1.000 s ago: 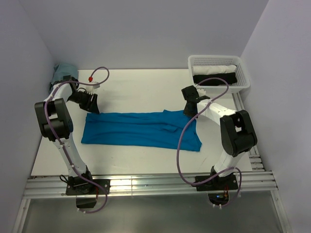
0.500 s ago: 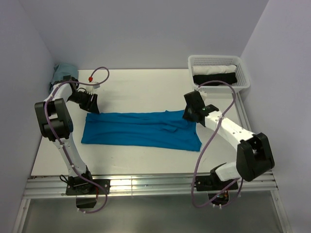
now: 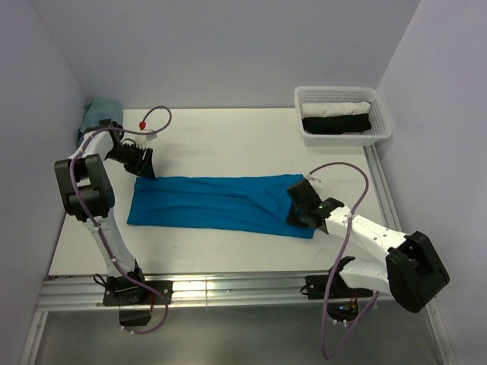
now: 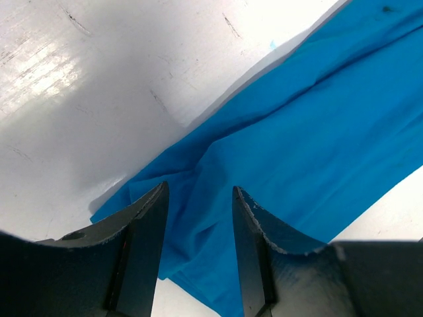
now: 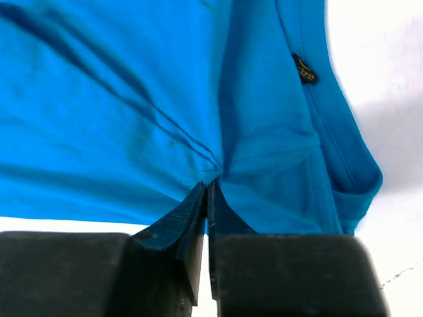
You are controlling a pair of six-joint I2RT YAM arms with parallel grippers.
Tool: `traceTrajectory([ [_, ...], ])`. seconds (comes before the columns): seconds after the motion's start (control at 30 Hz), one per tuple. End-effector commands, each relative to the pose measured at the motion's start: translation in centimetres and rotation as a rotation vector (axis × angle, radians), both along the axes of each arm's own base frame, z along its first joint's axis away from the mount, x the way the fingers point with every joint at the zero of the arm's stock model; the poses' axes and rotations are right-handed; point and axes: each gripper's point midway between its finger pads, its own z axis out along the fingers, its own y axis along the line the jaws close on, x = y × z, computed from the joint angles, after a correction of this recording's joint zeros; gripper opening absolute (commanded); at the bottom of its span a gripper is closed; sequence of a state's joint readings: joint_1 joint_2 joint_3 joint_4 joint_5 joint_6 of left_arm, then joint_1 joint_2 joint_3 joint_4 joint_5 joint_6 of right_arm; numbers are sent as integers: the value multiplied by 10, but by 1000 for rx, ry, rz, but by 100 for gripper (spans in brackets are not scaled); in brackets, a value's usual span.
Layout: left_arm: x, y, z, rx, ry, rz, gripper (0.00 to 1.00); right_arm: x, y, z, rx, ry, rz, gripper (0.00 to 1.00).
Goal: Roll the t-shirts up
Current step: Fold the tshirt
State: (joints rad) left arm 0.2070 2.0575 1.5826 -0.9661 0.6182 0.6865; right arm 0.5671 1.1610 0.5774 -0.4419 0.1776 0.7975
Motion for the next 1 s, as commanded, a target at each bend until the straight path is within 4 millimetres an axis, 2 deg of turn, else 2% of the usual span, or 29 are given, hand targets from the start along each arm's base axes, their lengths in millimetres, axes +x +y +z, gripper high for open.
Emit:
traceTrajectory([
  [0.0, 0, -2, 18, 10, -49, -23, 48, -2, 4, 0, 29, -10, -37, 13],
  [0.07, 0, -2, 18, 8, -50, -23, 48, 1, 3, 5, 20, -27, -52, 17],
  [0.1, 1, -1, 18, 10, -51, -23, 48, 6, 6, 13, 28, -52, -49, 26],
  [0.17, 1, -1, 19, 15, -52, -23, 48, 12, 8, 27, 38, -82, -46, 37],
  [0.2, 2, 0, 20, 17, -53, -23, 48, 21, 14, 43, 48, -116, -31, 44],
  [0.3, 3, 1, 21, 21, -58, -20, 48, 37, 19, 64, 38, -161, -19, 50],
  [0.4, 4, 0, 22, 14, -57, -16, 48, 74, 43, 93, 76, -235, 39, 51],
  [0.43, 6, 0, 23, 15, -63, -16, 48, 84, 49, 81, 61, -202, 60, 50],
  [0.47, 6, 0, 24, 15, -64, -14, 48, 95, 53, 79, 56, -197, 82, 49],
  [0.5, 6, 1, 24, 19, -65, -10, 48, 110, 59, 88, 55, -211, 88, 49],
  [0.53, 7, 0, 25, 17, -69, -11, 48, 118, 61, 65, 22, -153, 95, 48],
  [0.6, 9, 0, 30, 14, -78, -8, 48, 135, 69, 59, 36, -135, 122, 48],
  [0.63, 8, -1, 31, 12, -75, -10, 48, 139, 71, 43, 28, -100, 130, 48],
  [0.7, 10, -1, 34, 10, -80, -5, 48, 148, 73, 29, 37, -69, 140, 47],
  [0.8, 11, -2, 36, 4, -81, -3, 49, 155, 76, 17, 44, -43, 152, 48],
  [0.97, 10, -1, 35, 6, -75, -3, 48, 151, 80, 15, 75, -42, 156, 45],
])
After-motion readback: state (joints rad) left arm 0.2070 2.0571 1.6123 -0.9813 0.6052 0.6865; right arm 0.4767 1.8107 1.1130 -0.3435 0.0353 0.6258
